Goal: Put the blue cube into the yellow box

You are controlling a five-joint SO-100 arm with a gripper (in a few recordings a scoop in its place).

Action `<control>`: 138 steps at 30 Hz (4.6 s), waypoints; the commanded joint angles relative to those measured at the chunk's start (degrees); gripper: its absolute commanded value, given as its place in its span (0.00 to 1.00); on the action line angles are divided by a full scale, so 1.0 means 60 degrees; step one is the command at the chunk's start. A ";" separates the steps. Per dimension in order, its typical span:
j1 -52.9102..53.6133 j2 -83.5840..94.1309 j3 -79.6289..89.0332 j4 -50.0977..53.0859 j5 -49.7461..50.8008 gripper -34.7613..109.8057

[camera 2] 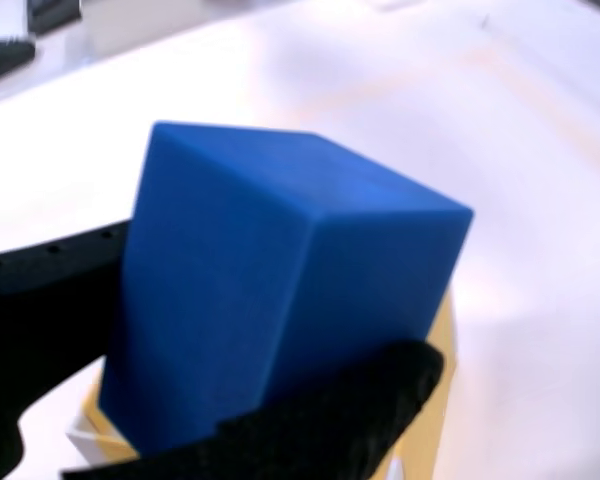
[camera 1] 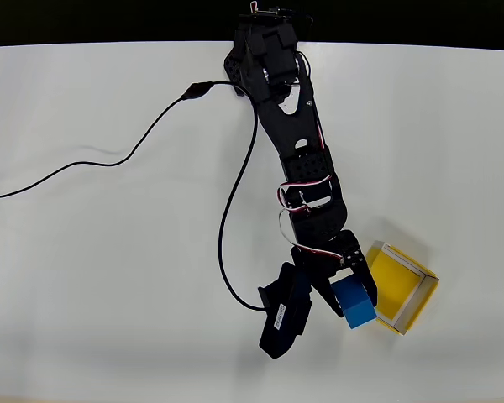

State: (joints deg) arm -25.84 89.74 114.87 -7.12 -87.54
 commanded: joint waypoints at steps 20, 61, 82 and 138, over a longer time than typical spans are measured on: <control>-0.1597 -0.2725 -0.3398 -0.1685 0.0483 0.37; -0.0293 0.1567 -0.1890 0.0967 -0.0015 0.36; 0.3208 1.0342 0.6182 0.6035 0.0850 0.33; 0.3838 1.6963 1.0884 1.3931 0.0820 0.24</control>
State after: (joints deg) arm -2.20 190.02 178.68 76.46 -82.09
